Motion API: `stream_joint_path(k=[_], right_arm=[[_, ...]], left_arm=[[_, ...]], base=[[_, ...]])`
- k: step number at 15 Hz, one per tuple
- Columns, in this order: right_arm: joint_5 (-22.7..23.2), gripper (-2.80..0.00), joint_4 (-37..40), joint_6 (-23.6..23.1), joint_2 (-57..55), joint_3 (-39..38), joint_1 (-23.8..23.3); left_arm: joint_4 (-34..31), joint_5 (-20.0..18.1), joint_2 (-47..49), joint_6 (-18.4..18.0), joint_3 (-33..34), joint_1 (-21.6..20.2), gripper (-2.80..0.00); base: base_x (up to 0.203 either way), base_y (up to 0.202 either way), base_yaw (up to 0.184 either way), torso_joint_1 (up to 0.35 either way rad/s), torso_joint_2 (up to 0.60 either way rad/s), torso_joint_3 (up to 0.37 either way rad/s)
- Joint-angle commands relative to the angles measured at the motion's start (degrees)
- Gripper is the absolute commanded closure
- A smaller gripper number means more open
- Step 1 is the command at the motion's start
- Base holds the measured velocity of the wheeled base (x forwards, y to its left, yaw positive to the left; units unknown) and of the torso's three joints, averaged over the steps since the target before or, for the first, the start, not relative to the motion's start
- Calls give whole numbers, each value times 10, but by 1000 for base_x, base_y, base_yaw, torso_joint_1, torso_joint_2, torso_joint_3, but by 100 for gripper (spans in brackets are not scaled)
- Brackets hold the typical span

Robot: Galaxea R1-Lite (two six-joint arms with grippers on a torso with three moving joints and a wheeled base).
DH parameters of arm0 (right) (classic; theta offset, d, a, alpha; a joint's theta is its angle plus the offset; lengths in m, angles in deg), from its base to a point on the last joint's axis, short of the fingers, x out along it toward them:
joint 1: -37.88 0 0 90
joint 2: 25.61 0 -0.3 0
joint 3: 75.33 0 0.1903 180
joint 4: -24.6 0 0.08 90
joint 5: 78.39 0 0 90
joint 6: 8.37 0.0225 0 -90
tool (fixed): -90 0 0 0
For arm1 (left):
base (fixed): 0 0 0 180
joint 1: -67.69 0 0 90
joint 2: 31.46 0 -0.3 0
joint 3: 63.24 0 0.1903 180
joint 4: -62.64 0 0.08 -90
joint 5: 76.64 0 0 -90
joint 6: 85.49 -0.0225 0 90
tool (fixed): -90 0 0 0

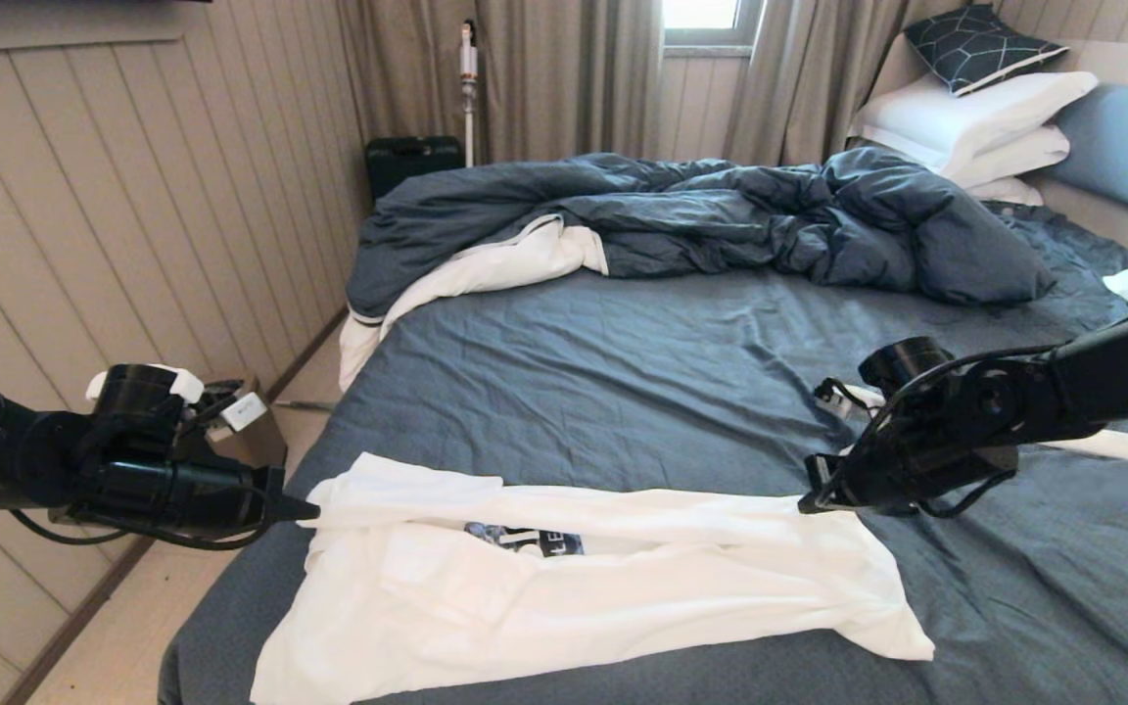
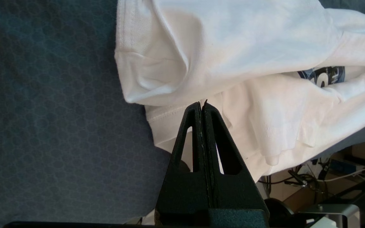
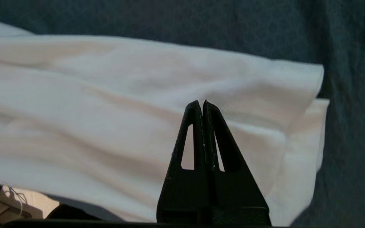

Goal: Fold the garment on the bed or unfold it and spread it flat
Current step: Fold the white T-shirt

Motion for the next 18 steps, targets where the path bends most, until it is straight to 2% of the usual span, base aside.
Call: stream_joint_path(k=[1,8,13,18], right_arm=[[1,0,1,0,-37,18,0],[1,0,3,-1,-41,21,1],[1,0,3,-7,9,-42,7],[7,0,-2,-8,14,-96,9]], left_arm=[[3,-3,1,1,1,0,0],[9,-2,4,1,1,0,0],[9,-2,13,0,-1,0,0],[10,-1,13,0,-1,-1,0]], base=[[0,0,0,0,0,0],[0,0,0,0,0,0],[0,0,0,0,0,0],[0,0,0,0,0,0]])
